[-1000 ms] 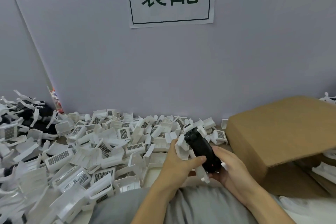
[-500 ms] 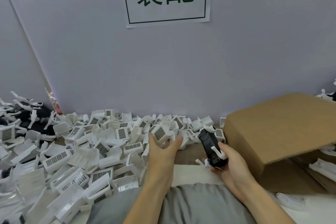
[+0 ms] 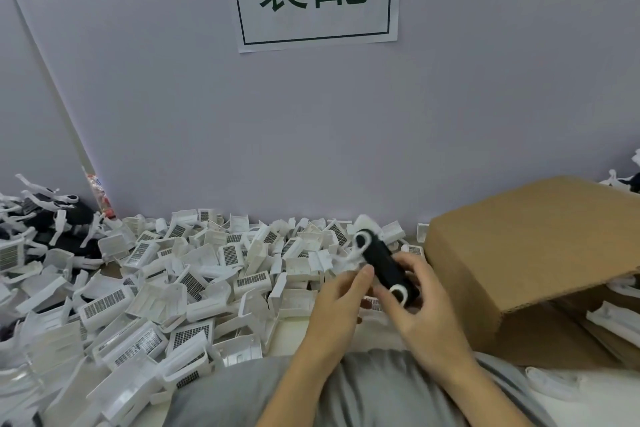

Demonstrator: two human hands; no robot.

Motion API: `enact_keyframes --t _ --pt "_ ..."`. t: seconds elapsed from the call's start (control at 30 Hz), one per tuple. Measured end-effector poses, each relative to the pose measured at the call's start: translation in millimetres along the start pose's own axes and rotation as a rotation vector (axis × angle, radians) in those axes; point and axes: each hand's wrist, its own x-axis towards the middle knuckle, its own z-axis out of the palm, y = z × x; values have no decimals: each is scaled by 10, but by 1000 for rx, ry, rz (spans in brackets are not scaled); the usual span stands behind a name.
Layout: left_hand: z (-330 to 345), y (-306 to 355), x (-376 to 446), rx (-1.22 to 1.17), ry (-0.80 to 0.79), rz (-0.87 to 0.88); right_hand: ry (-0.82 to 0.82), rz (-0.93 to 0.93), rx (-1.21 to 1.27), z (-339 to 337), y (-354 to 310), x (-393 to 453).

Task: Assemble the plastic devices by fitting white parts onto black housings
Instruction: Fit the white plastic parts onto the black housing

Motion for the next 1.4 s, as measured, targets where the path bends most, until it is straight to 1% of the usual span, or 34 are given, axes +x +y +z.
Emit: enact_keyframes --t 0.07,0.1,0.17,0.3,0.4,0.47,0.53,0.67,0.83,0.97,1.13,1.23,1.33,1.4 --pt "7 14 -17 -119 -27 -20 -83 -158 -154 62 -14 -6" --pt "2 33 -26 -166 -16 -26 -137 -183 -182 83 -20 -10" --pt "-19 41 -41 -214 8 -31 -194 -172 -209 103 -10 -25" --pt "-33 65 -62 -274 31 -56 -159 -16 -250 99 43 -27" --pt "-48 71 -48 -394 56 -66 -187 -67 -354 111 40 -14" --pt "-56 66 -45 -422 36 -54 -181 -89 -405 115 18 -15" --pt "-53 53 -45 -434 -1 -35 -164 -68 -393 111 21 -15" --pt "-45 48 -49 -419 -67 -13 -181 31 -259 116 31 -29" --pt "-71 6 -17 -447 -93 -5 -98 70 -235 97 -1 -21" --pt "-54 14 -30 -391 -81 12 -104 47 -228 75 -11 -22" --pt "-26 -71 -15 -241 35 30 -211 78 -213 83 23 -11" --pt "-15 -78 -5 -165 77 71 -227 61 -176 109 45 -11" --pt "-12 -96 22 17 169 143 -168 63 -153 106 52 -20" --pt "-12 -119 27 185 191 207 -127 106 -38 78 84 -10"
